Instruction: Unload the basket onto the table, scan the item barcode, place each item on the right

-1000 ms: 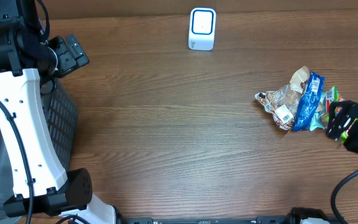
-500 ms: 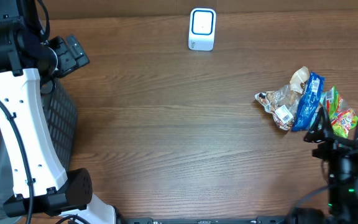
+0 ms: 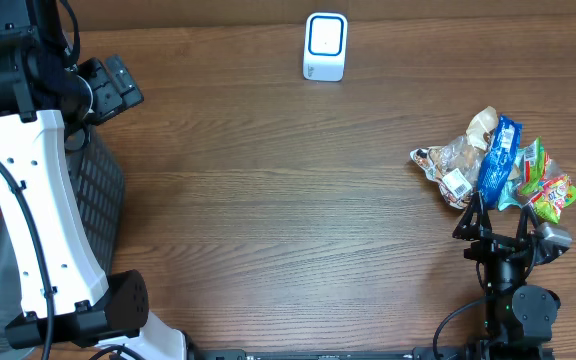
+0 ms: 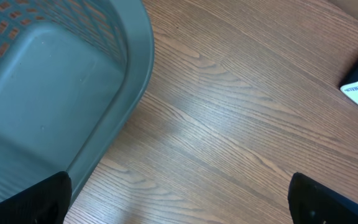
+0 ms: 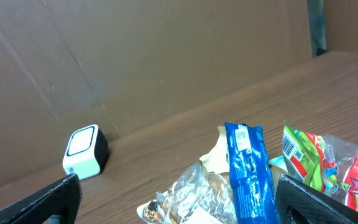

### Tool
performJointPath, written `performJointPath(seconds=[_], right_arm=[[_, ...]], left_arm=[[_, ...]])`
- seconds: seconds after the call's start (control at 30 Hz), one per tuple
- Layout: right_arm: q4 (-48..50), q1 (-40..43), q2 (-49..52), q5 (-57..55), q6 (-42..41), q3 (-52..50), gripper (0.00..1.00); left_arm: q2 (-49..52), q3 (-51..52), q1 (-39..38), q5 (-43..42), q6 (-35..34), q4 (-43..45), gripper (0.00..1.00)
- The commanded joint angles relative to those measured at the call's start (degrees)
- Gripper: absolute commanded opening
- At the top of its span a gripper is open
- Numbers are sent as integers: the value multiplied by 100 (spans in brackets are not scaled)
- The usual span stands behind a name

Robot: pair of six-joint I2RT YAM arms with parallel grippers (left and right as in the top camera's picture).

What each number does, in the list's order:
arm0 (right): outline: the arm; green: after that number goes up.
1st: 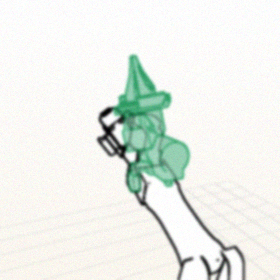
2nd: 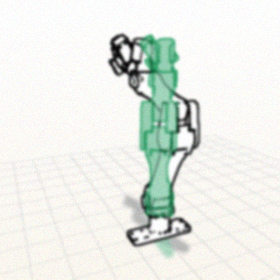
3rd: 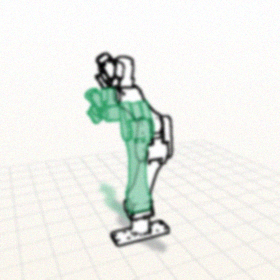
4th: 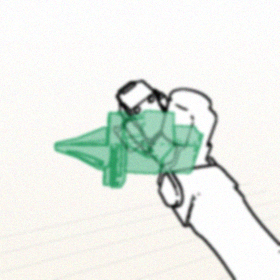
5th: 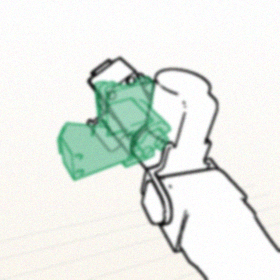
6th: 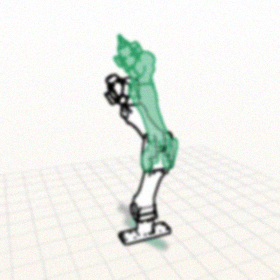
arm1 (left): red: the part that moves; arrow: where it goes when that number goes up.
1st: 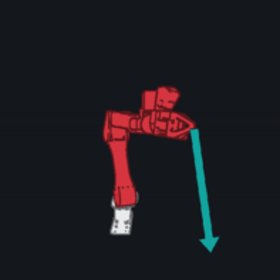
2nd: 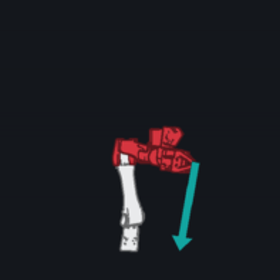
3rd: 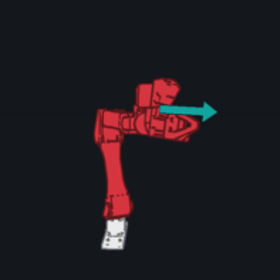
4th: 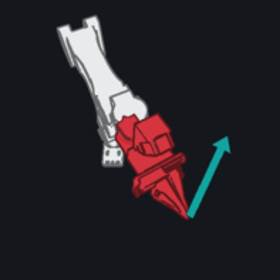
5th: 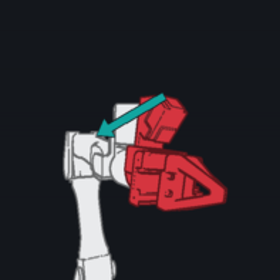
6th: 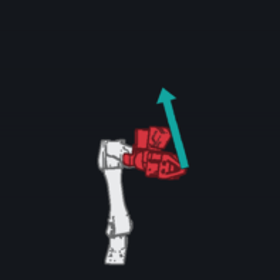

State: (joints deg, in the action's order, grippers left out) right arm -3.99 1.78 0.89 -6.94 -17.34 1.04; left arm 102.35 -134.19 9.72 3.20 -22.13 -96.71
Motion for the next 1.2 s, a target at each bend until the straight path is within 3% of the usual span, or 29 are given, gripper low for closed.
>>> performJointPath(seconds=[0.0,1.0,1.07,1.17], right_arm=[[-15,-35,-74,-44,103,-59,100],[-20,-33,-72,190,103,-59,100],[-17,-33,-72,190,103,-59,100],[-20,-33,-72,190,103,-59,100]], left_arm=[[42,4,-39,-4,26,-9,100],[-31,24,-37,35,28,68,100],[-238,144,-37,31,20,367,100],[-1141,1464,-50,-227,-105,1965,100]])
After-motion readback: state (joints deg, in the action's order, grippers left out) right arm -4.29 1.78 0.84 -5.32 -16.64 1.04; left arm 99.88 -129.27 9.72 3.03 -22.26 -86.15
